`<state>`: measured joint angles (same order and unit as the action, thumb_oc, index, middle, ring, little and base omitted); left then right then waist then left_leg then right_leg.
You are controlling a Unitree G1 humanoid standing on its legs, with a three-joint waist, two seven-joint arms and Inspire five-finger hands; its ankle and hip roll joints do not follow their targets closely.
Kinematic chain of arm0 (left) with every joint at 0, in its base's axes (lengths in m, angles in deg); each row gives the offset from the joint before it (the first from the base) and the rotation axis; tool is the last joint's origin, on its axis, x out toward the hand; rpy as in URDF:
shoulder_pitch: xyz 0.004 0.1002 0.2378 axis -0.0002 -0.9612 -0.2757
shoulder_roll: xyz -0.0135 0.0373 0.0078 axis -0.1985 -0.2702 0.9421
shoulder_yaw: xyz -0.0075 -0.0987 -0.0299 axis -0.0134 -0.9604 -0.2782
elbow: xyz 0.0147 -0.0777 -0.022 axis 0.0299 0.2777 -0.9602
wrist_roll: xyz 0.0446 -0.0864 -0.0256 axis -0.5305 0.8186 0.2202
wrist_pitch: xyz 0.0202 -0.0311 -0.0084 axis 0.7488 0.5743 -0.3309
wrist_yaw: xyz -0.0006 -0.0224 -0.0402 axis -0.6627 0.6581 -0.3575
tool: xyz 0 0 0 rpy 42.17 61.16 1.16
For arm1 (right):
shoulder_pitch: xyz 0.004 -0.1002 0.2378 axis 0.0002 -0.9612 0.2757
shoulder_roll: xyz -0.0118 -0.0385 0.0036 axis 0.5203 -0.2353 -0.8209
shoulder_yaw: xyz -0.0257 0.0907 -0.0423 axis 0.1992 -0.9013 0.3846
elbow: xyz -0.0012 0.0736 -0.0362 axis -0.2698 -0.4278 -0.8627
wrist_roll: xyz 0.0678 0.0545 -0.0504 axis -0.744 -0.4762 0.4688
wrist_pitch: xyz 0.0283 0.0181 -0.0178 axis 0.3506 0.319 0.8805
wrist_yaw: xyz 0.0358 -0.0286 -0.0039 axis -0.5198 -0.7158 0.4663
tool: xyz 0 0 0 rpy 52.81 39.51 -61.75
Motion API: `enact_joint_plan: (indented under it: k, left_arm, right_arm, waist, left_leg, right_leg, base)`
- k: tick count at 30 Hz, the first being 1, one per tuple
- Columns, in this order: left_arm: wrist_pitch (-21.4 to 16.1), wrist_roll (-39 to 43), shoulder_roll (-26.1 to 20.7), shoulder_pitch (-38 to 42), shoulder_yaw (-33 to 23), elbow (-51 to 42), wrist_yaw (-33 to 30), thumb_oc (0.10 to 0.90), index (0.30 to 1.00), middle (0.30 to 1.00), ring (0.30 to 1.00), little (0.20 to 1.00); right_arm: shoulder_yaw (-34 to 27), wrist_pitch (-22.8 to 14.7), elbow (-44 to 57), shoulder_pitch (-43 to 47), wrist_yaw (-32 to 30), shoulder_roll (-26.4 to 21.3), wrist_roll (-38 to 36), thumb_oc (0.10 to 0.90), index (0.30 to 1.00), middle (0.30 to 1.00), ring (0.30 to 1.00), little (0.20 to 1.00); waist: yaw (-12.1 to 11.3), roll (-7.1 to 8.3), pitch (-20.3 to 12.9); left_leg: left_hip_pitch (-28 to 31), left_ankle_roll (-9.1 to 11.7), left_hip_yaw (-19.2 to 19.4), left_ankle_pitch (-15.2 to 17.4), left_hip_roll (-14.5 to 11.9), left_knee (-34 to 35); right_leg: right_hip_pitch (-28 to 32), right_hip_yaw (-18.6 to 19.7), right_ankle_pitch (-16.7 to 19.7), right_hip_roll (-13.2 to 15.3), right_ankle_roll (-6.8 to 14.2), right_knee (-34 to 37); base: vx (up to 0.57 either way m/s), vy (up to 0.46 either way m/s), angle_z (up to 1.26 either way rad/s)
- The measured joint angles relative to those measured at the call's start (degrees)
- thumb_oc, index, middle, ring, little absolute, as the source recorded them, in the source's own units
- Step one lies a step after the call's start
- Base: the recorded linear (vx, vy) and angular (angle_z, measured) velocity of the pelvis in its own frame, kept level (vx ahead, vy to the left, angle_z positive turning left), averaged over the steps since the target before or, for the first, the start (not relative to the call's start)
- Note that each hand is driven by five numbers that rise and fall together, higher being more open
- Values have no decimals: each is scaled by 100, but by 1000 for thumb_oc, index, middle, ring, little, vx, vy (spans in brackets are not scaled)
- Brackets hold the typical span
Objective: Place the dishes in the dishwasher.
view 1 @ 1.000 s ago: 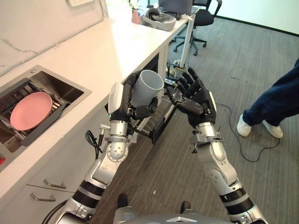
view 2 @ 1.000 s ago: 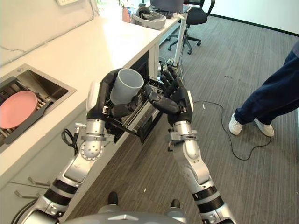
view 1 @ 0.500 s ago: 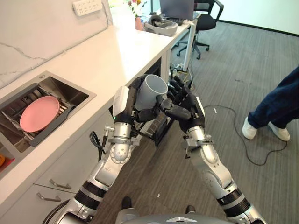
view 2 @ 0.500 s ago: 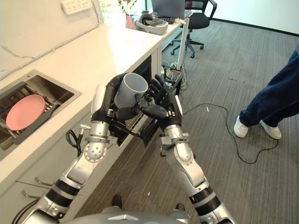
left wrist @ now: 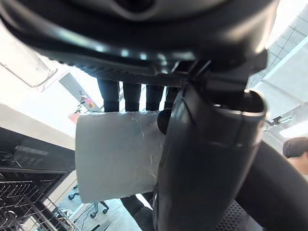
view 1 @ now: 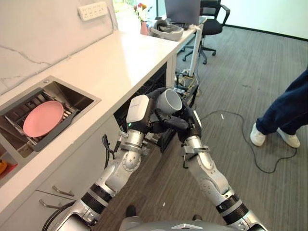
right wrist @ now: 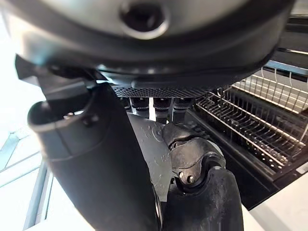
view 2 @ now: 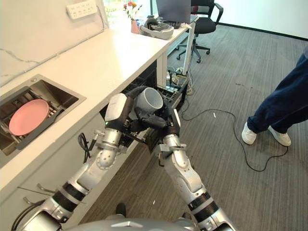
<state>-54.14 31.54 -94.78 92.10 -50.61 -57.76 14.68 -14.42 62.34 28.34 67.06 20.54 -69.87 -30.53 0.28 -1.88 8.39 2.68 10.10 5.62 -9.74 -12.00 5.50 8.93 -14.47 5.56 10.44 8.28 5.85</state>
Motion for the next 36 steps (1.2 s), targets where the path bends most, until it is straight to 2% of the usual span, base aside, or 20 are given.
enact_joint_plan:
  k: [5,10,11,12,16,18,20,28,29,30,36]
  left_arm:
    - [240,-410,-9,167,329,390,63,400,300,300,300,300]
    - [299,-600,-14,165,377,495,141,400,300,300,300,300]
    - [304,-600,-15,166,370,507,144,400,300,300,300,300]
    - [312,-601,-63,174,335,509,148,400,300,300,300,300]
    - [311,-603,-92,279,267,509,136,400,300,300,300,300]
    - [288,-600,-150,329,217,451,149,400,300,300,300,300]
    - [189,-578,-232,334,169,346,189,400,300,300,300,300]
    - [20,-331,-343,248,-137,65,213,400,300,300,300,300]
    - [-4,-308,-343,240,-178,10,210,555,533,533,533,533]
    - [-26,-294,-344,239,-211,-31,209,800,900,900,900,900]
    - [-303,153,-344,-54,-402,-247,276,800,900,900,900,900]
  right_arm:
    - [69,-31,-475,3,-365,287,-460,800,900,900,900,900]
    - [90,-62,-767,71,-446,311,-577,800,900,900,900,900]
    - [89,-64,-805,96,-458,344,-586,442,364,364,364,364]
    - [85,-80,-910,204,-473,367,-677,400,300,300,300,300]
    - [59,-87,-1035,407,-441,334,-684,400,300,300,300,300]
    - [13,-142,-1051,457,-539,485,-653,400,300,300,300,300]
    - [-4,-141,-1044,495,-469,366,-549,400,300,300,300,300]
    - [-78,-155,-941,598,-381,446,-167,400,300,300,300,300]
    - [-90,-155,-879,599,-376,445,-105,400,300,300,300,300]
    - [-102,-155,-821,599,-370,444,-94,400,300,300,300,300]
    - [-213,-146,-787,598,-319,249,412,400,300,300,300,300]
  waist:
    - [-18,-2,-13]
    - [-43,0,-14]
    - [-50,1,-15]
    - [-70,10,-20]
    - [-180,40,-40]
    - [-295,83,-66]
    - [-358,111,-77]
    - [-333,119,-72]
    - [-333,122,-70]
    - [-335,127,-67]
    - [-349,141,-56]
  left_leg:
    - [1,0,-2,0,4,0]
    - [-10,0,-35,-1,4,1]
    - [-19,-2,-46,-2,4,1]
    - [-49,-9,-77,-7,5,1]
    - [-105,-26,-160,-21,3,1]
    - [-141,-32,-192,-26,15,1]
    - [-189,-47,-250,-36,48,1]
    - [-199,-48,-284,-35,49,4]
    - [-198,-48,-283,-35,49,3]
    - [-198,-48,-283,-35,50,4]
    - [-193,-85,-272,-1,55,3]
  right_leg:
    - [6,-7,0,5,0,0]
    - [23,-68,-4,5,1,-1]
    - [25,-78,-5,3,0,-1]
    - [23,-106,-6,-1,0,-1]
    - [27,-179,-10,-13,-4,-1]
    - [30,-235,-23,-5,-1,0]
    - [31,-287,-30,19,7,-1]
    - [48,-326,-49,18,16,6]
    - [48,-324,-50,18,18,7]
    - [48,-325,-52,18,19,9]
    - [50,-321,-64,26,24,14]
  base:
    - [0,0,0]
    - [4,0,2]
    - [7,-4,9]
    - [3,-2,12]
    - [6,2,13]
    - [12,10,12]
    - [13,10,14]
    - [2,1,1]
    - [0,0,0]
    - [0,0,0]
    - [0,0,0]
